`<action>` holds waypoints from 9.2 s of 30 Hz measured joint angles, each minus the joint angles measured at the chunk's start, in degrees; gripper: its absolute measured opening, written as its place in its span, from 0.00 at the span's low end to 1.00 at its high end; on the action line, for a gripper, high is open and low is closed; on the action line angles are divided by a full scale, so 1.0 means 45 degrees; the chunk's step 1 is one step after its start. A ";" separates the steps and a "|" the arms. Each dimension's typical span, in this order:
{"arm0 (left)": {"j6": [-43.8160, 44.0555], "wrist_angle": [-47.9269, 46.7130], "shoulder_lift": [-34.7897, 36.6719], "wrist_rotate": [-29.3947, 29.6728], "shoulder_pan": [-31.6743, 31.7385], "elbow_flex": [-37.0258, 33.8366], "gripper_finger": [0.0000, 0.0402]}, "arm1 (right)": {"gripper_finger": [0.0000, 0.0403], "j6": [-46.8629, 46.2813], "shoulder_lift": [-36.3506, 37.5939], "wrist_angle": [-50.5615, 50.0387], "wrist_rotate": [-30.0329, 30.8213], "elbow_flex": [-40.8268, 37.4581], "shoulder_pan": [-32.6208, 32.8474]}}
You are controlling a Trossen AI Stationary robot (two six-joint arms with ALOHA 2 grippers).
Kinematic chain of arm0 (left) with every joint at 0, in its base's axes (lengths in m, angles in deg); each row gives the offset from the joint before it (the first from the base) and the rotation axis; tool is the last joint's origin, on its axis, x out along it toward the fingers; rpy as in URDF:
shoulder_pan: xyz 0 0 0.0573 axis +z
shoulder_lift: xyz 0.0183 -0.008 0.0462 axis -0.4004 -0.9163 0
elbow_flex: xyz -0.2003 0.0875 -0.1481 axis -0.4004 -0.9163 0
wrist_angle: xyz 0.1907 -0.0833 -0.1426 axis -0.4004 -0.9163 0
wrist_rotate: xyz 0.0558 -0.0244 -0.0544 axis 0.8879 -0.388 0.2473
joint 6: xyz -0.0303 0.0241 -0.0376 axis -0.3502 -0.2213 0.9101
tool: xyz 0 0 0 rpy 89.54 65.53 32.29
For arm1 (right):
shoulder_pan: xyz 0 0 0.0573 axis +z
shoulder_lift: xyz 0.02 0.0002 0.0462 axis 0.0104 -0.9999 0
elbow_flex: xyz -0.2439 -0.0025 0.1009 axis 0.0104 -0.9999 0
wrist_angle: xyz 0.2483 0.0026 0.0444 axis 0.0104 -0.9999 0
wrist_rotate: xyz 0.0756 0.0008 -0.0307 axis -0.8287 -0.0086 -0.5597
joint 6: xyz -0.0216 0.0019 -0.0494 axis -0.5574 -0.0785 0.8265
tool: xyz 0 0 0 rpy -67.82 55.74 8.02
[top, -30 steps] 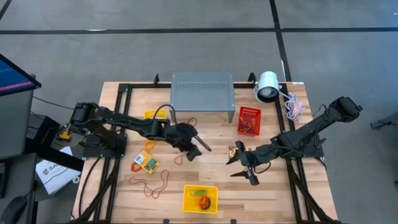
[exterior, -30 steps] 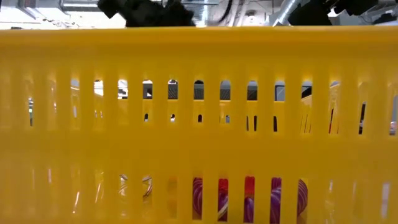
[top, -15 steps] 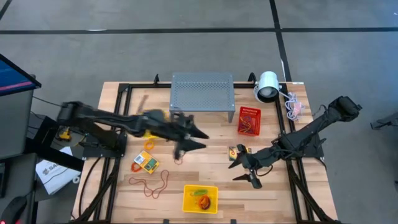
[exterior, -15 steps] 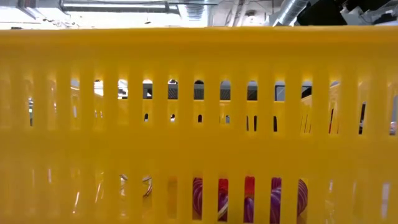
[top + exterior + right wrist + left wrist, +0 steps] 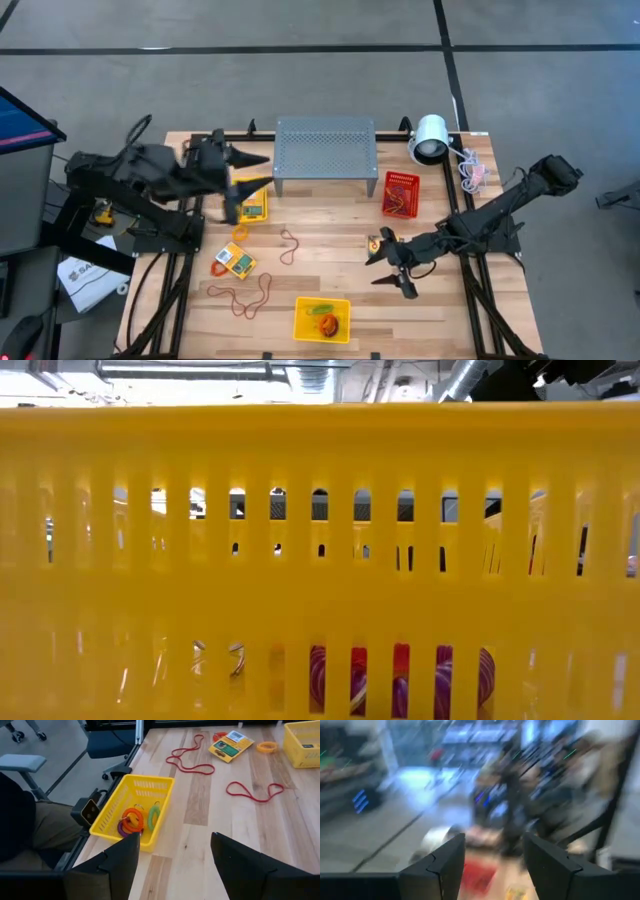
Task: Pick & Place Office Desk Supplies
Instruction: Put the red rubber band into the red bin
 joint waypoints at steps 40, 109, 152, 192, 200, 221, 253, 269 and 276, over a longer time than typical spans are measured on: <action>1.4071 -1.1893 -1.0617 -0.5168 0.1946 0.4830 0.47 | 0.60 0.1129 0.0663 0.0012 0.1927 -0.0005 0.1160; 1.8982 -0.0138 -0.9117 -0.7763 0.1128 -0.5940 0.34 | 0.60 0.1326 0.5391 -0.3446 0.4358 -0.0005 0.4943; 1.6685 0.0396 -0.8169 -0.9267 0.2370 -0.6056 0.00 | 0.60 0.1333 0.5391 -0.3716 0.4309 -0.0005 0.4982; 0.8600 0.7790 -0.5306 -0.8216 0.1471 -0.5983 0.00 | 0.60 0.1843 0.1304 0.6630 -0.0322 -0.3371 -0.3598; 0.7591 0.8124 -0.5306 -0.8259 0.1453 -0.5983 0.00 | 0.60 0.1174 -0.1837 0.9368 -0.2861 -0.2414 -0.4261; 0.6672 0.9247 -0.4943 -0.8716 0.1453 -0.5964 0.01 | 0.20 0.1098 -0.3578 0.9388 -0.3488 -0.0614 -0.4026; 0.2487 0.9534 -0.4913 -0.8401 0.2209 -0.5974 0.53 | 0.00 0.1370 -0.1296 0.6604 -0.4375 -0.0631 -0.4648; -0.0187 0.9380 -0.4773 -0.8451 0.2361 -0.6418 0.54 | 0.00 0.1846 0.4217 0.0050 -0.1422 -0.0631 -0.4464; -0.0261 1.0748 -0.1872 -0.8441 0.2260 -0.8796 0.54 | 0.00 0.1698 0.5954 -0.2158 0.0839 -0.0634 -0.3715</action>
